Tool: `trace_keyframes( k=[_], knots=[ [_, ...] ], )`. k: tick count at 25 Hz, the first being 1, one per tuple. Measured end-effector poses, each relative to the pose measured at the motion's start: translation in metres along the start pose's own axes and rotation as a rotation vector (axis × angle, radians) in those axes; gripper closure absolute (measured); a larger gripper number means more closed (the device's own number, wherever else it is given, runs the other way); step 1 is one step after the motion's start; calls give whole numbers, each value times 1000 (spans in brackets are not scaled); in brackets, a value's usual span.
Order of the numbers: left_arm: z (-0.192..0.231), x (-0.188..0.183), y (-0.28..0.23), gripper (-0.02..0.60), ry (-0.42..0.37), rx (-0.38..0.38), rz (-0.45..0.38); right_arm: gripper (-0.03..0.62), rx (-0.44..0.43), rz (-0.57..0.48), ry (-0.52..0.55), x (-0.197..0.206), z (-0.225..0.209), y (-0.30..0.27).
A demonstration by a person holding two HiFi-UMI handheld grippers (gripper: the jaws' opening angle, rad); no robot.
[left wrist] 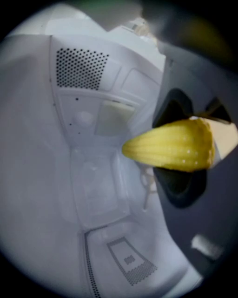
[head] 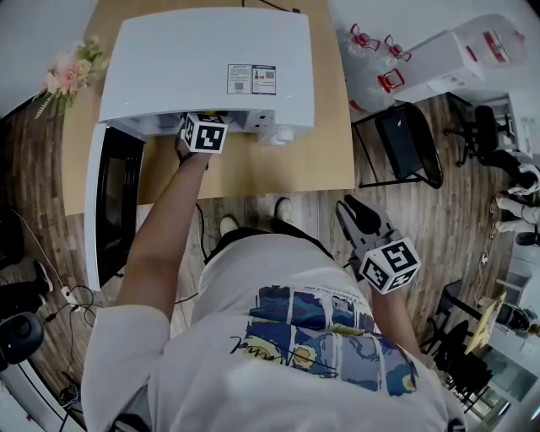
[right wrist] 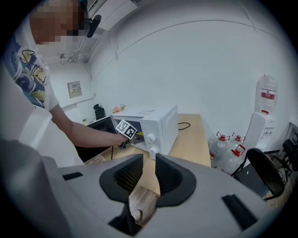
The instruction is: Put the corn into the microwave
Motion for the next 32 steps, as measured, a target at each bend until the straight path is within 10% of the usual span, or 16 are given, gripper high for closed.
trace_keyframes(
  k=[24,32],
  knots=[
    [15,50,99,242,158,49,-81,536,-117,-26,75,4,53,-17],
    [13,78,178,347,211,126,-124,549,-204,-49,121,-1,76,-37]
  ],
)
Point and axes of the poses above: the fingertips, and each gripper's own axes: y backward along the fingers, z to its left, x out of its underside, the point moved 10 cm from there along y, backward along the fingers, and after that the axes turned 4 degrees about -x, right-handed, at the moved point
